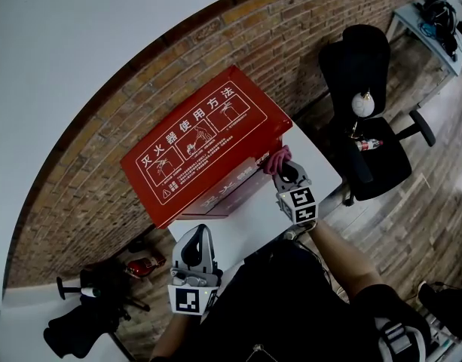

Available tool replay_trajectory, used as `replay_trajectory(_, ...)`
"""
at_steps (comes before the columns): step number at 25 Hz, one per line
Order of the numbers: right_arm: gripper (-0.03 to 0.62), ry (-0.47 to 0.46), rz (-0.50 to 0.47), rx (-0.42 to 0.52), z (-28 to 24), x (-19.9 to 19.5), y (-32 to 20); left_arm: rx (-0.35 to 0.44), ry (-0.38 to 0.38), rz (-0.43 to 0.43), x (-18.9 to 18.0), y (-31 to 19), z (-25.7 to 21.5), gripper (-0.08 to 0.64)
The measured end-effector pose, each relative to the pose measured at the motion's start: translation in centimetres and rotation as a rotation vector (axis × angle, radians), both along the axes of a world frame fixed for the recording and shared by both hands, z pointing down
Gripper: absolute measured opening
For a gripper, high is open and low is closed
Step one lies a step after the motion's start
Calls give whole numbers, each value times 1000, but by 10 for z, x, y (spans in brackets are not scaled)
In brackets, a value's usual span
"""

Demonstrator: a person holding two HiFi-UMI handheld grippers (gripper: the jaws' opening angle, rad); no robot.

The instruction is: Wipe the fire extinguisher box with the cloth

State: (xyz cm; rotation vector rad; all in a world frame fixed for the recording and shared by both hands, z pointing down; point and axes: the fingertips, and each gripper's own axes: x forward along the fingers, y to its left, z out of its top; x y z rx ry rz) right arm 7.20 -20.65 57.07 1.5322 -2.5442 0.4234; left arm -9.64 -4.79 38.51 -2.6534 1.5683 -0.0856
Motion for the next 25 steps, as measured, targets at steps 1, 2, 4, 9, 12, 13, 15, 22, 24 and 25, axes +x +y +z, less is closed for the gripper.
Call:
replay_trajectory(1, 63, -1, 3, 3, 0, 0, 0, -1, 1, -2, 0, 0, 0, 49)
replay_trajectory(2, 63, -1, 7, 5, 1, 0, 0, -1, 2, -3, 0, -1, 0, 49)
replay_trajectory(4, 63, 0, 19, 5, 3, 1, 1, 4, 3, -6, 0, -1, -1, 49)
replay_trajectory(9, 63, 6, 38, -70, 24, 4, 4, 4, -1, -14, 0, -1, -1, 49)
replay_trajectory(12, 63, -9, 41, -84, 32, 4, 1, 3, -3, -19, -1, -1, 0, 49)
replay_trajectory(13, 63, -9, 40, -87, 34, 4, 1, 3, -4, -21, -2, -1, 0, 49)
replay_trajectory(15, 63, -2, 37, -94, 41, 5, 1, -4, -9, -24, -2, 1, 3, 49)
replay_trajectory(22, 63, 24, 33, -126, 61, 6, 0, -17, -7, -25, 1, 4, 5, 49)
replay_trajectory(24, 63, 30, 31, -131, 66, 6, 0, -19, -9, -25, 2, 5, 5, 49)
replay_trajectory(25, 63, 32, 31, -134, 68, 6, 0, -21, -10, -26, 3, 6, 6, 49)
